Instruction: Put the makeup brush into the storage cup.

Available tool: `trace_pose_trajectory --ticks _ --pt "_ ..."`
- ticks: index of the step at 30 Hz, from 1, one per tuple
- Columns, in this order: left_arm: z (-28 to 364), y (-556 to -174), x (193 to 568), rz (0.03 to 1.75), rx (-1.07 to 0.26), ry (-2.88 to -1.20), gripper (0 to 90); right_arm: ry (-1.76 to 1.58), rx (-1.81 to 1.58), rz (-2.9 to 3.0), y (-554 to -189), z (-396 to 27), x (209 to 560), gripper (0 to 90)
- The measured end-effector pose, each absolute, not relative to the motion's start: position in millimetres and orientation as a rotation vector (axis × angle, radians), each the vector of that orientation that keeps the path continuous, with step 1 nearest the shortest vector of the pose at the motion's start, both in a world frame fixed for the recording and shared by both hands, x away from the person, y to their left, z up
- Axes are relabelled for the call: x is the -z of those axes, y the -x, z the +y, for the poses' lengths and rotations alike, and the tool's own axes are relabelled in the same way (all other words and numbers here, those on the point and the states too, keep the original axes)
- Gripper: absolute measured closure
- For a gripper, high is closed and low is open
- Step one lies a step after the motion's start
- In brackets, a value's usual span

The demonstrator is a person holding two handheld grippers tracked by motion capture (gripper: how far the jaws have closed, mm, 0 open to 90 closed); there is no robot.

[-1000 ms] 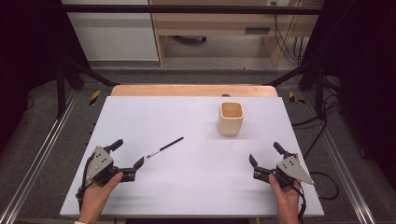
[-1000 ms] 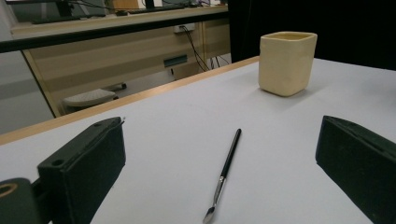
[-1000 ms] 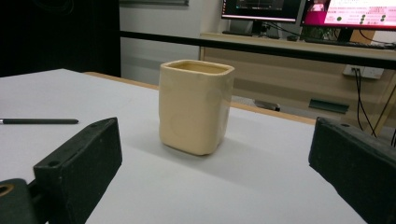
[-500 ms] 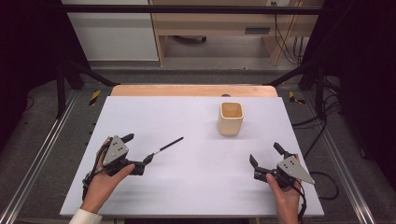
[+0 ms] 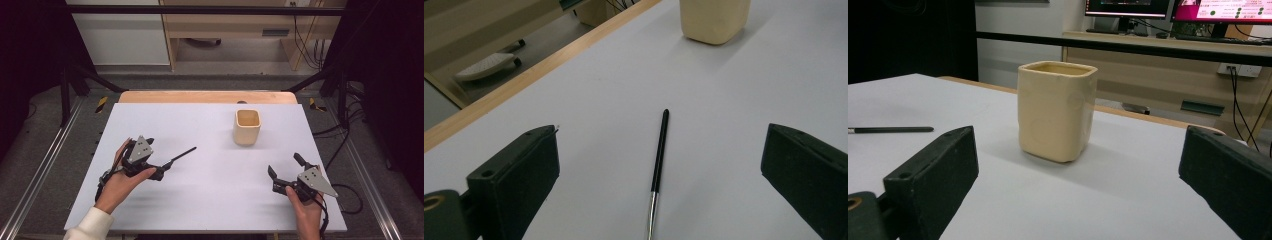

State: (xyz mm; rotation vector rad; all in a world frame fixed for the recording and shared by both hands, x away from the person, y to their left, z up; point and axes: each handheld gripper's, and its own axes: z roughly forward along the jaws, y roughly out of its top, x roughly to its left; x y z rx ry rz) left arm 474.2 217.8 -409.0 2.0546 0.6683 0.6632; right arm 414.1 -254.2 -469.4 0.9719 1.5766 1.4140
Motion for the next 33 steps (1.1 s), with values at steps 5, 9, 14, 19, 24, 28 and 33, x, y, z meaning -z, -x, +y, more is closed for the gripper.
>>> trace_pose_trajectory --ticks 5,9,14,19,24,28,33 --pt "210.6 -482.1 406.7 0.665 -0.656 -2.101 2.0 -0.978 -1.42 1.569 -413.2 -255.4 468.6 2.6" --pt "206.3 -485.0 405.0 0.657 -0.654 -2.122 2.1 -0.977 -1.418 1.568 -413.4 -256.1 468.2 2.6" --pt "200.3 -491.3 403.3 0.65 -0.645 -2.153 2.1 -0.975 -1.416 1.567 -412.7 -255.9 468.0 2.6" --pt "194.9 -495.8 403.7 0.636 -0.639 -2.178 2.1 -0.981 -1.407 1.571 -413.0 -255.8 467.8 2.6" --pt "191.1 -503.2 405.2 0.631 -0.635 -2.207 2.1 -0.984 -1.401 1.571 -413.8 -256.8 468.8 2.5" --pt "187.5 -506.9 402.7 0.623 -0.64 -2.227 2.2 -0.983 -1.401 1.567 -414.3 -257.0 468.7 2.5" --pt "184.0 -510.5 402.1 0.622 -0.636 -2.248 2.2 -0.986 -1.403 1.569 -414.2 -256.7 468.9 2.5"
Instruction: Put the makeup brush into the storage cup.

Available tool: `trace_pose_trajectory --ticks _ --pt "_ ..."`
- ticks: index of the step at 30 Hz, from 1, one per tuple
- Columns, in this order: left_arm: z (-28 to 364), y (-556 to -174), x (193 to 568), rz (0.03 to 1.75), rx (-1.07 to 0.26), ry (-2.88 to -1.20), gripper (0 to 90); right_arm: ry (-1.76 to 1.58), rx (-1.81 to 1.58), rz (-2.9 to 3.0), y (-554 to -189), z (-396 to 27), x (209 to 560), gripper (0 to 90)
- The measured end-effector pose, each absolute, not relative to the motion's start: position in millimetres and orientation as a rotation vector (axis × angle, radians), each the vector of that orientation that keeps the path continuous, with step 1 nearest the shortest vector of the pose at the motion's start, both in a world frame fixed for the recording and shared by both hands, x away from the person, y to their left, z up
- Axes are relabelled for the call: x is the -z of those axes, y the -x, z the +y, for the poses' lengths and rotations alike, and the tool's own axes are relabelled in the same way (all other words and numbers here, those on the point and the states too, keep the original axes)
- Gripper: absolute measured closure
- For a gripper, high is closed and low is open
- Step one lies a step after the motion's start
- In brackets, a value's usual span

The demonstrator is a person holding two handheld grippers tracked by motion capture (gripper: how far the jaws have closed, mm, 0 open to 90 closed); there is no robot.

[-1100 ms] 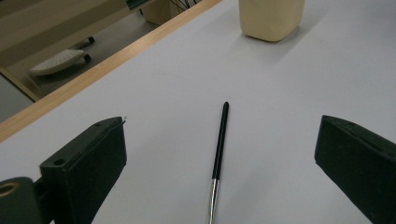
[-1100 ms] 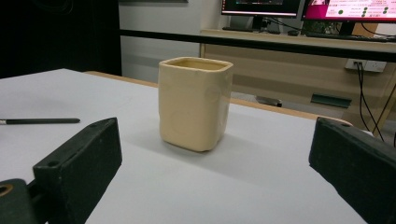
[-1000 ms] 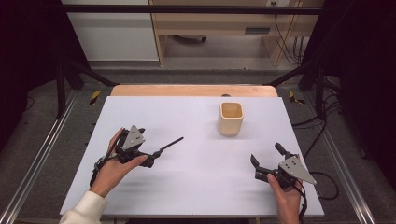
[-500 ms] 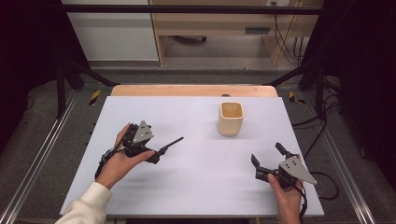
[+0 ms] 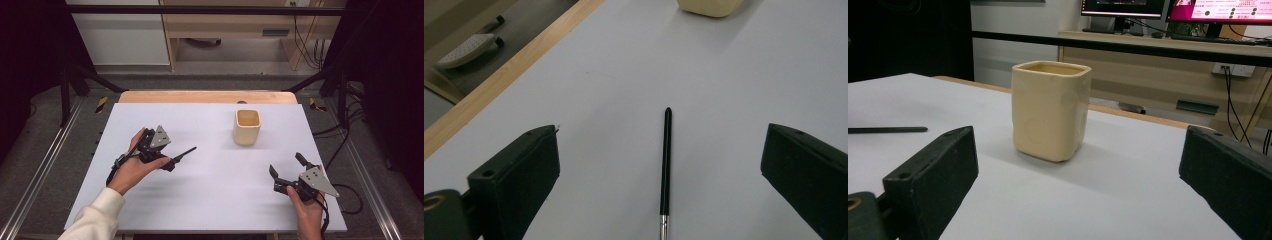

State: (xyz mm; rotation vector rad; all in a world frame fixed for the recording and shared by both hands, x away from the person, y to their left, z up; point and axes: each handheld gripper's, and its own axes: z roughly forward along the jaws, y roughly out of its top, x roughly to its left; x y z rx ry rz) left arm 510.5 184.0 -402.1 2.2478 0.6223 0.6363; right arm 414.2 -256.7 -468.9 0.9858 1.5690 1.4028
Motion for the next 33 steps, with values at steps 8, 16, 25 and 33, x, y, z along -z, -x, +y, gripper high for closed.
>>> trace_pose_trajectory --ticks 8,16,25,33 --pt "183.8 -518.2 402.9 0.628 -0.638 -2.262 2.5 -0.988 -1.388 1.578 -414.2 -256.7 469.8 2.5" --pt "182.0 -522.4 403.0 0.636 -0.644 -2.272 2.6 -0.987 -1.39 1.577 -414.5 -256.7 469.9 2.5" --pt "179.5 -528.8 404.0 0.643 -0.631 -2.3 2.6 -0.991 -1.387 1.576 -414.4 -257.8 469.8 2.5" --pt "180.1 -531.1 405.1 0.651 -0.622 -2.311 2.6 -0.996 -1.389 1.572 -414.2 -258.1 469.8 2.5"
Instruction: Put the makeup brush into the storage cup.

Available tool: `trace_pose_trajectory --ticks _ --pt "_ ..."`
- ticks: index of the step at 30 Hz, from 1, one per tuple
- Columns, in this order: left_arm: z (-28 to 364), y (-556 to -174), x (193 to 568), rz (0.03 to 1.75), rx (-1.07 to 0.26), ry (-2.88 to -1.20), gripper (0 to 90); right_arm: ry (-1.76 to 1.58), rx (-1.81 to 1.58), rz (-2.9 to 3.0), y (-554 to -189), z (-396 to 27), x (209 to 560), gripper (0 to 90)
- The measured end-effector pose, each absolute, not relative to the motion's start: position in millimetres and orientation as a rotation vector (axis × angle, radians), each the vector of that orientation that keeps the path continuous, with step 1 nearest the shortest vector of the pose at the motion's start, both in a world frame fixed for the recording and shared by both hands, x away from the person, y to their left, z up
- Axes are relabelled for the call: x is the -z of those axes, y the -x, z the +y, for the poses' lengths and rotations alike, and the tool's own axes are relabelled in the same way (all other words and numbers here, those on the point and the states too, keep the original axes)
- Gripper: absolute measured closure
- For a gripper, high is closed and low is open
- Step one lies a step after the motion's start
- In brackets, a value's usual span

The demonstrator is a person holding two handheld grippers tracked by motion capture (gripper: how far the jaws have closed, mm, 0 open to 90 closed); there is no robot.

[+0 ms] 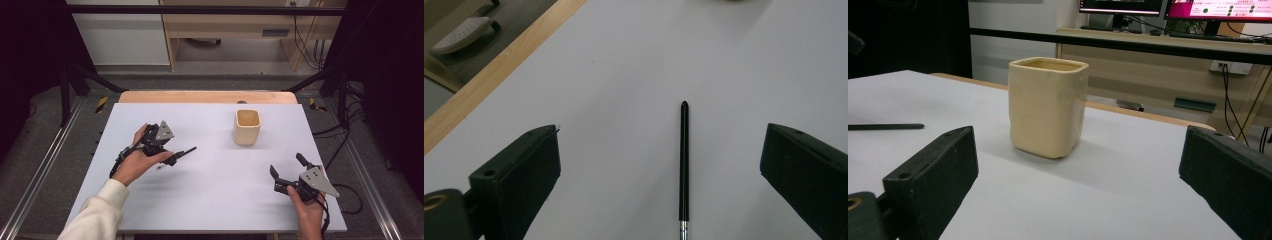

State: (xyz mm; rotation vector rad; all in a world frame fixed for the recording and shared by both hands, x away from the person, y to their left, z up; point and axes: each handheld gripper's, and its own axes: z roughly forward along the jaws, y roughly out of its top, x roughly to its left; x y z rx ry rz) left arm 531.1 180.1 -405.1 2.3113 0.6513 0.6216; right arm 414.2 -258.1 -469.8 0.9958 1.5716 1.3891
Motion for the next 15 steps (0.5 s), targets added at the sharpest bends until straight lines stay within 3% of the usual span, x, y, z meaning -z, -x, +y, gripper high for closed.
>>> trace_pose_trajectory --ticks 15 --pt "177.3 -537.3 410.3 0.675 -0.581 -2.352 2.7 -0.995 -1.389 1.569 -414.2 -259.2 469.7 2.5"
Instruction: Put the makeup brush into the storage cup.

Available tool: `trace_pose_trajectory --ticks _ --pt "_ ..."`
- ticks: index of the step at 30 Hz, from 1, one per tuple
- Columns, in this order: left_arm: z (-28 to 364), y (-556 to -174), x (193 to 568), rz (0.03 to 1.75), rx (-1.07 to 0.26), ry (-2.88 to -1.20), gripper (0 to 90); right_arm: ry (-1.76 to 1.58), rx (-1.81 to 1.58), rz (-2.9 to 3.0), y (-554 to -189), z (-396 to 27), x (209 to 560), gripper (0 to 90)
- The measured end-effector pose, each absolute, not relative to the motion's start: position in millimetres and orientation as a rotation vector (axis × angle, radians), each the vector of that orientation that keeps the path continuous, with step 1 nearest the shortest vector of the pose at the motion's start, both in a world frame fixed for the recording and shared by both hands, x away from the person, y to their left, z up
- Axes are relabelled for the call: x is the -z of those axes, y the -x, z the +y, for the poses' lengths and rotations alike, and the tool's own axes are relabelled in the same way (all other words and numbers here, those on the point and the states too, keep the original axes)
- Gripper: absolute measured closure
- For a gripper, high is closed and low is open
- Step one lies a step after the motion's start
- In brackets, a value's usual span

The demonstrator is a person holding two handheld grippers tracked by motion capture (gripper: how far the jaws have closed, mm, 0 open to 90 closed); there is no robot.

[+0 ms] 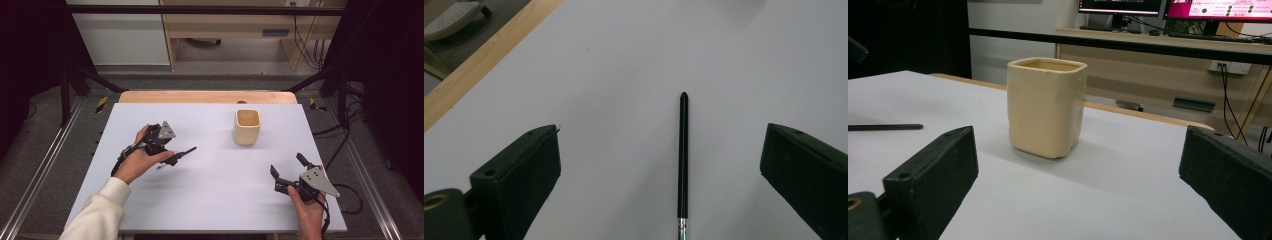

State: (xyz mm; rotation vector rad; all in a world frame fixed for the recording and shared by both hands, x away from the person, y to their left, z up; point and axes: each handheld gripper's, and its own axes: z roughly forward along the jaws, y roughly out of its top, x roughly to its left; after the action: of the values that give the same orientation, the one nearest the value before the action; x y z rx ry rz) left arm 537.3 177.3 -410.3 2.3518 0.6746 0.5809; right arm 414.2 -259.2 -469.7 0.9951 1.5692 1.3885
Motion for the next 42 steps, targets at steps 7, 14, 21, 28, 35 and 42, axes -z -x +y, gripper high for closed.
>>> trace_pose_trajectory --ticks 7,14,21,28,35,42 --pt "177.1 -540.2 414.3 0.691 -0.558 -2.369 2.7 -1.001 -1.386 1.569 -414.1 -259.4 469.7 2.5" --pt "177.0 -543.0 416.4 0.705 -0.536 -2.375 2.7 -0.997 -1.384 1.575 -415.2 -258.2 470.5 2.6" --pt "174.2 -545.7 419.9 0.714 -0.514 -2.392 2.9 -0.994 -1.386 1.57 -414.8 -259.0 470.3 2.6" --pt "171.3 -547.2 420.7 0.718 -0.506 -2.401 3.0 -0.995 -1.387 1.571 -414.7 -258.4 470.2 2.7" --pt "171.9 -550.0 422.8 0.713 -0.476 -2.435 3.3 -0.999 -1.381 1.575 -415.2 -258.8 470.4 2.7" --pt "172.8 -552.0 425.1 0.715 -0.46 -2.456 3.4 -1.0 -1.38 1.576 -415.0 -258.8 470.4 2.7"
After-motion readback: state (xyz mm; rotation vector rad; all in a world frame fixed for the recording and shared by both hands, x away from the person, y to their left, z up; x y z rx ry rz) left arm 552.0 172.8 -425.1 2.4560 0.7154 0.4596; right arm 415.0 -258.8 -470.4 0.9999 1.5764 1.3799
